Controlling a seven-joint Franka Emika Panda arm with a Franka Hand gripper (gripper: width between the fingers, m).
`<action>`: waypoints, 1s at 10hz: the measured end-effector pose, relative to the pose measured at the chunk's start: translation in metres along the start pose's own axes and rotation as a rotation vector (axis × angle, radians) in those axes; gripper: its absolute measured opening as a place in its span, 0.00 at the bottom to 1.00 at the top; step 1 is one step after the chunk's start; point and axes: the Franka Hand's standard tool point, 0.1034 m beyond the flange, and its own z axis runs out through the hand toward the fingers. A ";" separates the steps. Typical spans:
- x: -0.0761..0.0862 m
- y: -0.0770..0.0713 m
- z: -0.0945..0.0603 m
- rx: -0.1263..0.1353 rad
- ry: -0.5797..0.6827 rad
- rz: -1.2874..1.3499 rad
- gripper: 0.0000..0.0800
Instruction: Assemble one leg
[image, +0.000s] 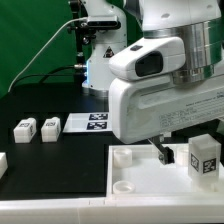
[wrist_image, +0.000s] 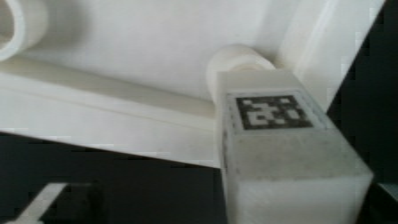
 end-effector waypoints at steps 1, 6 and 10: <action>0.000 0.000 0.000 0.000 0.000 -0.008 0.78; 0.000 -0.004 0.000 0.019 0.000 0.491 0.36; -0.006 -0.002 0.002 -0.009 -0.003 1.078 0.36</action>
Offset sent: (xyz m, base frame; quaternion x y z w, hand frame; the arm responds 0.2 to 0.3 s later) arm 0.0000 0.0000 0.0000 0.0000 0.0000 0.1790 0.9838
